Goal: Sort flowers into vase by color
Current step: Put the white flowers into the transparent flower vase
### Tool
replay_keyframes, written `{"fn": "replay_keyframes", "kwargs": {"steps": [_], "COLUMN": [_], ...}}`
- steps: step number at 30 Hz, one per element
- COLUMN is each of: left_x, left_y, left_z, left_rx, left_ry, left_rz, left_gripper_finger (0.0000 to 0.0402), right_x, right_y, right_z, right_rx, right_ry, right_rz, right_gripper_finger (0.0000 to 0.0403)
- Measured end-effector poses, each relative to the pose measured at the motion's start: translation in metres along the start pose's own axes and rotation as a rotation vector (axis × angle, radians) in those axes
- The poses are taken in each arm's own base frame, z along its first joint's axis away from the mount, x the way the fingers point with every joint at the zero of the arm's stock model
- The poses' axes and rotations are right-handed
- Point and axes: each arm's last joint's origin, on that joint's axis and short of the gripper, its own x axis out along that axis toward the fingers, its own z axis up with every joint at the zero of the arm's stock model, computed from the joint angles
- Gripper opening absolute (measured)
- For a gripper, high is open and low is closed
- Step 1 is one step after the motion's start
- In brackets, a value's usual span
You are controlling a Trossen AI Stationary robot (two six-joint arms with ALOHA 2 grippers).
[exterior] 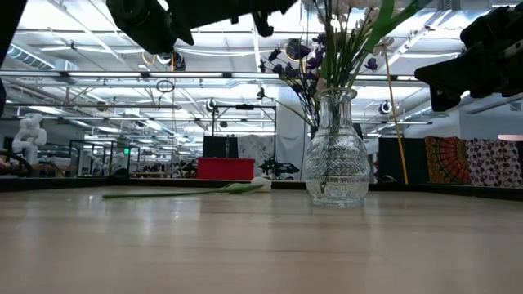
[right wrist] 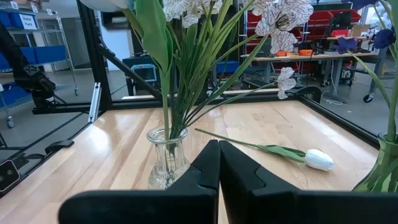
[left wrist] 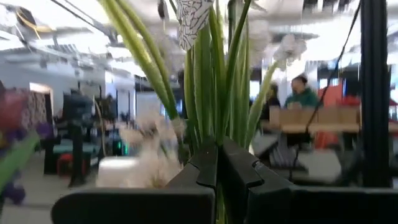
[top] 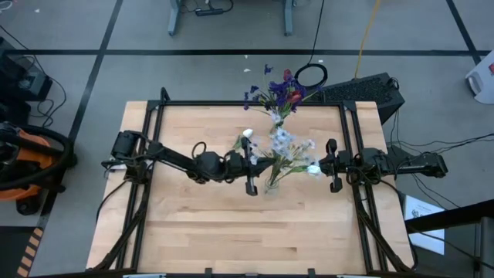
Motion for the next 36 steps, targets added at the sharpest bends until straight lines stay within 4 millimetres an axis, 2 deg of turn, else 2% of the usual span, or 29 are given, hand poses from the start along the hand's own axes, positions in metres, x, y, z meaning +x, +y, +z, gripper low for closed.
{"fn": "replay_keyframes", "kwargs": {"steps": [6, 13, 18, 25, 28, 36], "left_x": [-0.002, -0.003, -0.003, -0.005, -0.006, -0.008], "left_y": [-0.007, -0.007, -0.008, -0.008, -0.01, -0.011], "left_z": [-0.014, -0.017, -0.018, -0.027, -0.028, -0.033], "left_rx": [0.022, 0.025, -0.079, -0.059, -0.057, -0.046], "left_ry": [0.144, 0.181, 0.193, 0.289, 0.304, 0.357], "left_rz": [-0.032, -0.04, -0.048, -0.053, -0.059, -0.063], "left_gripper_finger": [0.0008, 0.0008, 0.0008, 0.0012, 0.003, 0.0109], "right_x": [0.0, 0.0, 0.0, 0.0, 0.0, 0.0], "right_y": [0.0, 0.0, 0.0, 0.0, 0.0, 0.0], "right_z": [0.0, 0.0, 0.0, 0.0, 0.0, 0.0], "right_rx": [0.0, 0.0, 0.0, 0.0, 0.0, 0.0], "right_ry": [0.0, 0.0, 0.0, 0.0, 0.0, 0.0], "right_rz": [0.0, 0.0, 0.0, 0.0, 0.0, 0.0], "right_gripper_finger": [0.0, 0.0, 0.0, 0.0, 0.0, 0.0]}}
